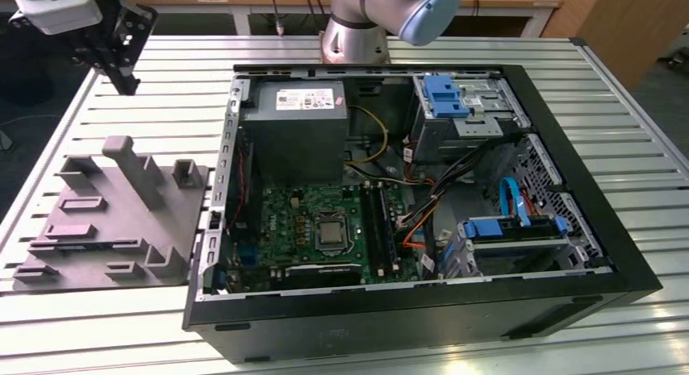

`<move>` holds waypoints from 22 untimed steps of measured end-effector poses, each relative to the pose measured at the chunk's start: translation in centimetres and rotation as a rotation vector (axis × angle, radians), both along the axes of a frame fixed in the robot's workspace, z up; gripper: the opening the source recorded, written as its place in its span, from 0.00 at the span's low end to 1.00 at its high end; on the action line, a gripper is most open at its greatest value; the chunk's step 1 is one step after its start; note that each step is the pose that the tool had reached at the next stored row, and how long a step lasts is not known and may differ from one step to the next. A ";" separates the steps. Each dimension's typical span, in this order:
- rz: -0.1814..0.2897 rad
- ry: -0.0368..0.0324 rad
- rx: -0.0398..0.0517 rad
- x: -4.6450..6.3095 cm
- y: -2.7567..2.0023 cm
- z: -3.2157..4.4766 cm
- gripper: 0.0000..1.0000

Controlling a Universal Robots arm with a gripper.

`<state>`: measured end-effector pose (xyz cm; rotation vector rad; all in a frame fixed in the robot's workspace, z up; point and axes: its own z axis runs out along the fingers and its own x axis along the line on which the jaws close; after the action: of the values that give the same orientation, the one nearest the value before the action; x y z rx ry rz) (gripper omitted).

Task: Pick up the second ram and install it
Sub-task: 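Reach for the second ram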

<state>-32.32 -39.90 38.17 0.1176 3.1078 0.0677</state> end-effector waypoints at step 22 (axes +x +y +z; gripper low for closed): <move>0.000 -0.0004 0.0000 -6.9 -0.01 -0.78 0.10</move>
<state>-39.18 -39.91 37.39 0.1175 3.1073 0.0678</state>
